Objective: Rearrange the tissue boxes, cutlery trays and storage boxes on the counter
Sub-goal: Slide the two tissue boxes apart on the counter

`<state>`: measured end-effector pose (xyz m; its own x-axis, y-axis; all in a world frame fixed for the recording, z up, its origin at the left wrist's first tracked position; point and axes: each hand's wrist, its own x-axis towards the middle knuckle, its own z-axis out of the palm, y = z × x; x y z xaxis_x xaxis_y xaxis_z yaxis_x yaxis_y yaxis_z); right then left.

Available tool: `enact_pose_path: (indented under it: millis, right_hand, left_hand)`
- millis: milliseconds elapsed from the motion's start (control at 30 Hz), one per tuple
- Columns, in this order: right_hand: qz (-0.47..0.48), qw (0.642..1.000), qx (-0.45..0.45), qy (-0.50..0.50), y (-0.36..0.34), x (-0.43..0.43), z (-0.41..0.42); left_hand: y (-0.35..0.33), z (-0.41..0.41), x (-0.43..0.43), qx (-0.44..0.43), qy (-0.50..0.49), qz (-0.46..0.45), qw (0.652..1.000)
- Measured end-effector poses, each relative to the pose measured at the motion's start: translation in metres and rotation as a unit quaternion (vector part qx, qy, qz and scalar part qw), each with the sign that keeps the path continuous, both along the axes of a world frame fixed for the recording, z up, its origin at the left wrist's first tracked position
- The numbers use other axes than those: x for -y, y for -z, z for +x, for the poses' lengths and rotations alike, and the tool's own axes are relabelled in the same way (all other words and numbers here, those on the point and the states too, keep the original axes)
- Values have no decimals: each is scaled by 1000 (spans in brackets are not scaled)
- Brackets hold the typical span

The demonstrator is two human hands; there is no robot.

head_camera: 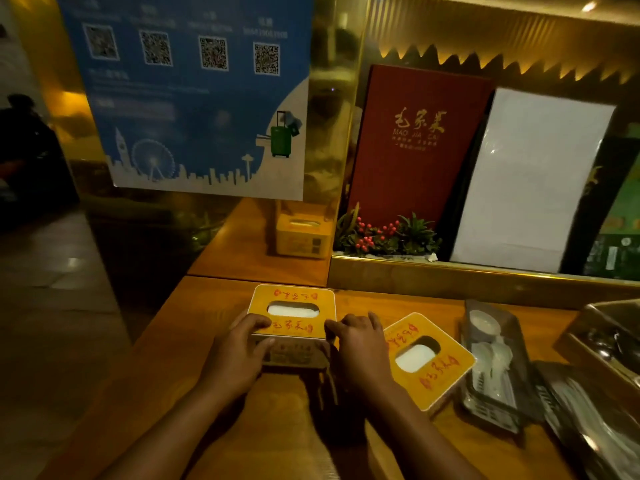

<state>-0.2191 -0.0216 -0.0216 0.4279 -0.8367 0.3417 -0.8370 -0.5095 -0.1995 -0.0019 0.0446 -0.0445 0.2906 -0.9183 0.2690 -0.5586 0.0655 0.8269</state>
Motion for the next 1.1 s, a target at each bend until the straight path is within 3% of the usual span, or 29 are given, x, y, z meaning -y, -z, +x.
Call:
enact_pose_path:
  millis: [400,533,633,767,933,1100]
  right_hand:
    - [29,999,-15,15,-2,1,7]
    - [54,998,13,16,-19,1,-15]
    - [52,990,77,108,-26,11,-64]
    - [91,965,50,242,-28,14,-133]
    - [140,965,44,219,-25,-6,-155]
    - [168,967,28,191,-20,-18,-152]
  left_hand:
    - [2,7,12,13,13,-1,1000]
    - [2,6,9,62,-4,-1,998]
    - [-10,-12,2,104,-8,-60,993]
    - [-25,-59,-11,138,68,-146,977]
    - [-17,-124,-30,124,231,-47,964]
    - [-4,-155,-35,132,266,45,954]
